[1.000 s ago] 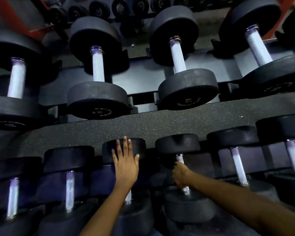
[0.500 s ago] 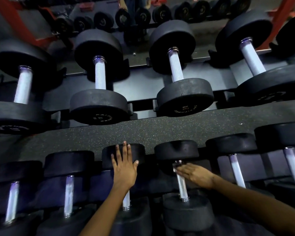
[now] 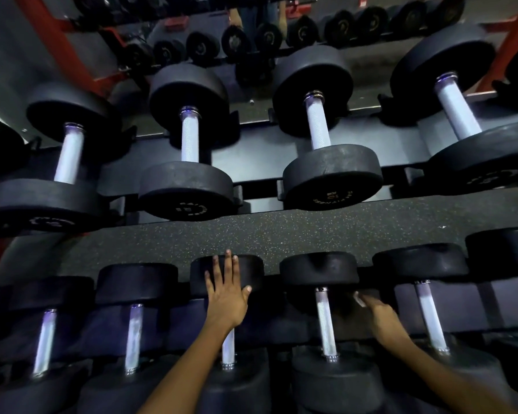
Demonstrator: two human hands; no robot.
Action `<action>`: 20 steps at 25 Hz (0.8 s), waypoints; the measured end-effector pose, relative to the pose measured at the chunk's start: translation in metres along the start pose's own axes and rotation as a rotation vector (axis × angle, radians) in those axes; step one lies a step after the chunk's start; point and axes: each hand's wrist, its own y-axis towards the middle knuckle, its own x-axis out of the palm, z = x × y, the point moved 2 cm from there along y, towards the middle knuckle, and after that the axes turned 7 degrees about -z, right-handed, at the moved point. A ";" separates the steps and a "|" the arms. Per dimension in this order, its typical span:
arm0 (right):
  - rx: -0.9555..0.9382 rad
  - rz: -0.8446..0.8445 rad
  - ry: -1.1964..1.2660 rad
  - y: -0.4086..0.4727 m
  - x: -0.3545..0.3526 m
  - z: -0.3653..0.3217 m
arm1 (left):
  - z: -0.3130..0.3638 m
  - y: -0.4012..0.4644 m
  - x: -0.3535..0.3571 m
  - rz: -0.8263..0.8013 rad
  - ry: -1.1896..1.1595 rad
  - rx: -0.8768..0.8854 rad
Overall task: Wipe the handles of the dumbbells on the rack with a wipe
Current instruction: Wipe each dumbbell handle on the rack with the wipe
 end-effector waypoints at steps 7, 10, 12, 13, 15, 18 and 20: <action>0.409 -0.135 0.649 0.039 0.059 -0.085 | -0.002 0.001 0.000 0.123 0.104 0.033; 0.545 -0.191 0.757 0.045 0.061 -0.081 | -0.003 0.001 0.002 0.115 0.131 0.015; 0.653 -0.220 0.596 0.044 0.075 -0.092 | -0.001 0.002 0.003 0.088 0.146 -0.002; 0.651 -0.328 0.604 0.038 0.078 -0.095 | 0.001 0.001 0.002 0.060 0.135 -0.009; 0.564 -0.239 0.787 0.051 0.072 -0.087 | 0.003 -0.001 -0.003 0.026 0.105 -0.046; 0.458 -0.369 1.178 0.052 0.062 -0.057 | 0.001 -0.001 -0.001 0.053 0.064 -0.015; 0.372 -0.565 0.948 0.030 0.066 -0.040 | -0.002 -0.001 0.003 0.097 0.081 -0.002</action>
